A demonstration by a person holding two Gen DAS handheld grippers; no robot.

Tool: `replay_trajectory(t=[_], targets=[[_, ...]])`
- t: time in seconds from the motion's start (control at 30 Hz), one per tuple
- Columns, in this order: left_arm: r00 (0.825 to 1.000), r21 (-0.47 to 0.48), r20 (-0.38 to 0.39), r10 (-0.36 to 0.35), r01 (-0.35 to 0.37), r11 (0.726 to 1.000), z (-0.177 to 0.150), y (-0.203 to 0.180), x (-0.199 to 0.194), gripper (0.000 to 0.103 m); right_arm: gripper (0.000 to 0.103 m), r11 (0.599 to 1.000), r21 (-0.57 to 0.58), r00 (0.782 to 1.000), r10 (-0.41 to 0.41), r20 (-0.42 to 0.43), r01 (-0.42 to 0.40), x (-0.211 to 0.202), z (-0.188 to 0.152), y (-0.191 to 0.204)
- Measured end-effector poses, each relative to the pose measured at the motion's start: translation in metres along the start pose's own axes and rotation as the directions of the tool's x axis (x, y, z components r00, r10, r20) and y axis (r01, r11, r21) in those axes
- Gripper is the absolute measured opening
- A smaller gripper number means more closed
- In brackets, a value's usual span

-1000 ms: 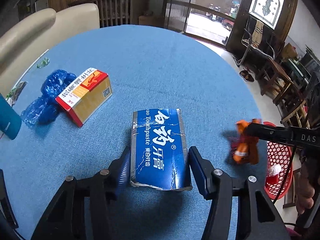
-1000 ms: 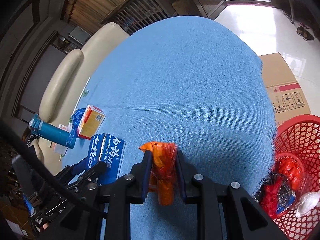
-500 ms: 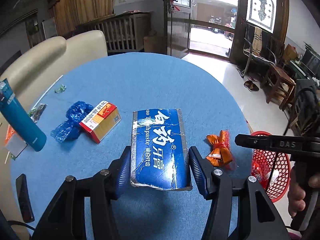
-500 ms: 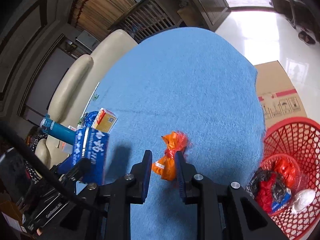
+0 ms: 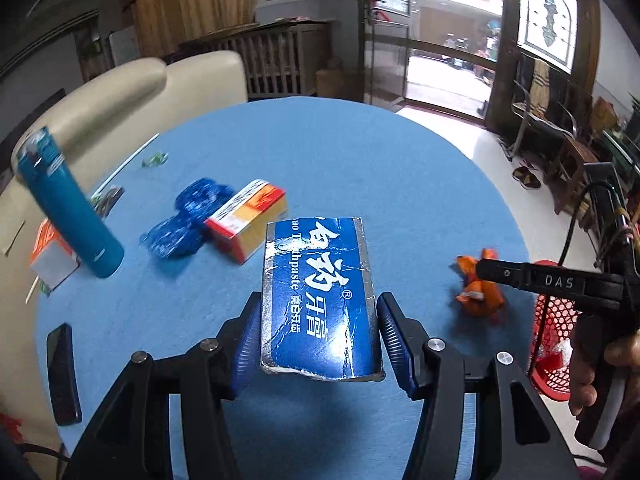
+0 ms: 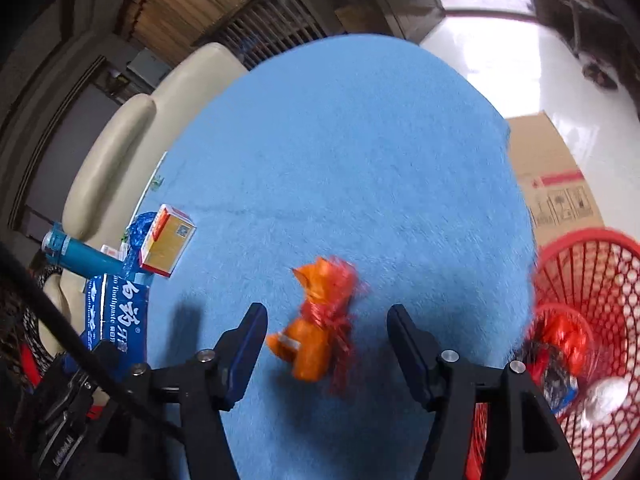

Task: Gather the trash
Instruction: 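Grasp the flattened blue toothpaste box with the left tool, then lift the toothpaste box with the left tool while the right tool holds the orange wrapper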

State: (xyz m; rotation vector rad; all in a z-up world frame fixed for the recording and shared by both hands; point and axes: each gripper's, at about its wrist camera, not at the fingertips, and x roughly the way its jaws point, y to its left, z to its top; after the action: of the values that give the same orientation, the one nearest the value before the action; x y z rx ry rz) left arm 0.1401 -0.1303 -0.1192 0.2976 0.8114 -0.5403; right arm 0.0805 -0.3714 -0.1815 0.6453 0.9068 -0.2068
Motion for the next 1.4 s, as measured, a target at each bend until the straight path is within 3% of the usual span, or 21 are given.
replay_trajectory(t=[0.03, 0.1, 0.27, 0.83, 1.4], targets=[[1.0, -0.013, -0.002, 0.006, -0.006, 1.0, -0.001, 0.005, 0.0, 0.058, 0.061, 0.999, -0.028, 1.0, -0.031, 0.007, 0.031, 0.002, 0.0, 0.005], [1.0, -0.024, 0.0, 0.018, -0.018, 1.0, -0.002, 0.01, -0.001, 0.058, 0.04, 0.996, -0.061, 0.998, -0.063, -0.009, 0.062, 0.011, 0.001, 0.01], [0.999, -0.036, 0.016, 0.049, -0.049, 0.998, -0.004, 0.016, -0.01, 0.058, 0.031, 0.984, -0.128, 0.992, -0.124, -0.001, 0.123, 0.02, -0.001, 0.023], [0.986, -0.069, 0.097, 0.135, -0.129, 0.989, -0.014, 0.033, -0.064, 0.058, 0.03, 0.985, -0.172, 0.999, 0.032, 0.029, -0.026, -0.031, -0.027, 0.058], [0.958, -0.099, 0.197, 0.21, -0.193, 0.976, -0.027, 0.047, -0.129, 0.059, 0.03, 0.932, -0.345, 0.982, 0.158, 0.105, -0.113, -0.099, -0.055, 0.131]])
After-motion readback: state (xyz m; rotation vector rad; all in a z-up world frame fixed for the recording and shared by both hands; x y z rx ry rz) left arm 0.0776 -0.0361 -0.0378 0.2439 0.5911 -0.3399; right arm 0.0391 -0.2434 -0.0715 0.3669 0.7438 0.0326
